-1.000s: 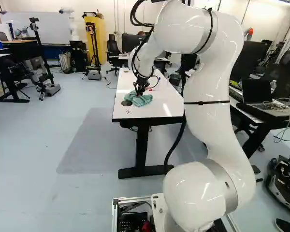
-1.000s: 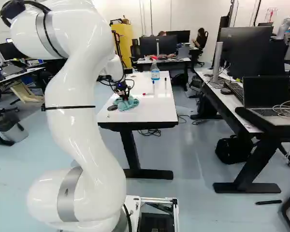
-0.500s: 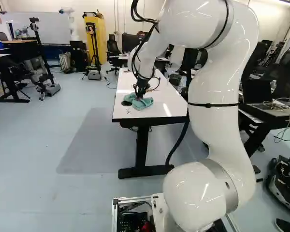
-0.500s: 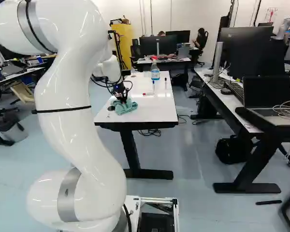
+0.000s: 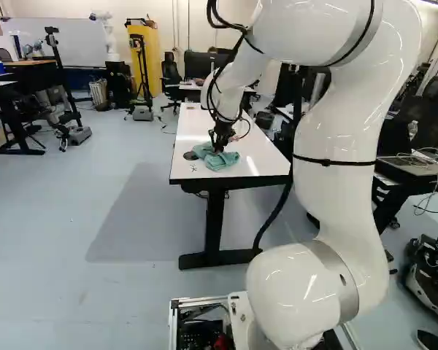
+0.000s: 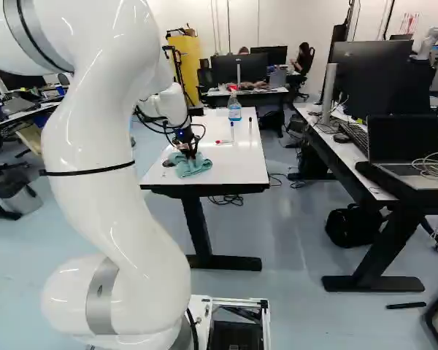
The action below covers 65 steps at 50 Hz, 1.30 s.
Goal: Clean the table with the green towel
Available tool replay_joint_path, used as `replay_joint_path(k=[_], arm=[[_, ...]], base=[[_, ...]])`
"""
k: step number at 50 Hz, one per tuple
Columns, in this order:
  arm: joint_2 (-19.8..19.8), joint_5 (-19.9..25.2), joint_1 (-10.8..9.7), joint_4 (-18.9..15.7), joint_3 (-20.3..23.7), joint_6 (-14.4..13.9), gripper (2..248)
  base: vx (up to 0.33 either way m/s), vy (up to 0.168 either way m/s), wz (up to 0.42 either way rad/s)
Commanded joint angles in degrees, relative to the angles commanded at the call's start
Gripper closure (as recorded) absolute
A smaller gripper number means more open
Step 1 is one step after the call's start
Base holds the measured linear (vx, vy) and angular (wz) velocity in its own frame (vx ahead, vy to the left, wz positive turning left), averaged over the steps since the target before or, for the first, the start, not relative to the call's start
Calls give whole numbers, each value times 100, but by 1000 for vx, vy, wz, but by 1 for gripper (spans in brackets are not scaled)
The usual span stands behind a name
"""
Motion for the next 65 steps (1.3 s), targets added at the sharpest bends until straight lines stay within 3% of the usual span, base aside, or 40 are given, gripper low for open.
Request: replay_joint_path(k=[36, 50, 65], arm=[[228, 0, -689, 0, 292, 0, 229], [71, 0, -924, 0, 92, 0, 229], [-265, 0, -932, 0, -341, 0, 229]], base=[[0, 0, 0], [0, 0, 0], [0, 0, 0]])
